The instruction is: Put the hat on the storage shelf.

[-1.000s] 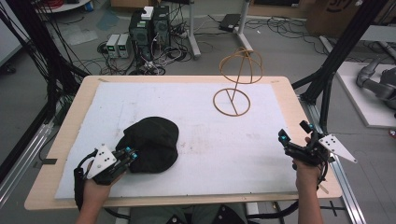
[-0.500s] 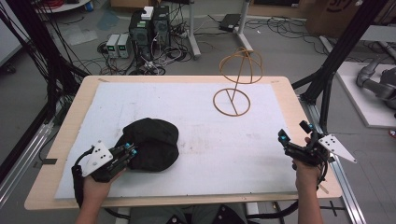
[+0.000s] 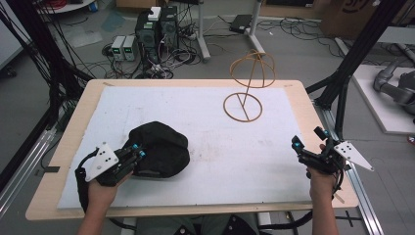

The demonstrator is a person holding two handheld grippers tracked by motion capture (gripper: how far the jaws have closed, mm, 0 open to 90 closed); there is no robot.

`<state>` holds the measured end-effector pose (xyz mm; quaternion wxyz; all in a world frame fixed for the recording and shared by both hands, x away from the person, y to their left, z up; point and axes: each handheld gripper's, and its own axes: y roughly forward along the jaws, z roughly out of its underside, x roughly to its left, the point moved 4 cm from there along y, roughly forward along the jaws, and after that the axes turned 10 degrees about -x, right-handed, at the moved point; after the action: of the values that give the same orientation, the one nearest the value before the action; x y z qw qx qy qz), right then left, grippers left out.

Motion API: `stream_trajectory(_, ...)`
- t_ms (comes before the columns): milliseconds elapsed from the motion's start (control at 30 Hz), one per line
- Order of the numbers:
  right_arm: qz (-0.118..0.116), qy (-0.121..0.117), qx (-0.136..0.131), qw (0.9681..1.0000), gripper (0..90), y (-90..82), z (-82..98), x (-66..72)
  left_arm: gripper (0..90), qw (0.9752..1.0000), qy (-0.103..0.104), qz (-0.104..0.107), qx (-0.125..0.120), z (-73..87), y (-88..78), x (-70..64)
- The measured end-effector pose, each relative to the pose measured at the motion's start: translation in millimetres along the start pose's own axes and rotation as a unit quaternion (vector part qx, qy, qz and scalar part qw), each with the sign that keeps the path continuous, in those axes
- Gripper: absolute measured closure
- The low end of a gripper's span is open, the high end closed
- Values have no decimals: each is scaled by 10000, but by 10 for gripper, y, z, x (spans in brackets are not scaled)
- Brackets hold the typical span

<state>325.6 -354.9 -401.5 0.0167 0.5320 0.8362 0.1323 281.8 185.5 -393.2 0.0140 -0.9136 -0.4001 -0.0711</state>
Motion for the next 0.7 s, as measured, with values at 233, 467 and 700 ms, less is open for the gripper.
stream_trajectory(233, 8, 47, 11, 10000, 38, -5, 2, -1, 882, 9999, 36, 40, -141, -124, 39, 11)
stream_trajectory(467, 9, 1, -21, 10000, 37, -1, 1, -16, 882, 9994, 58, 24, -331, -280, 88, 30)
stream_trajectory(700, 22, 17, -25, 10000, 38, -2, -1, -16, 882, 9984, 106, -21, -551, -458, 161, 66)
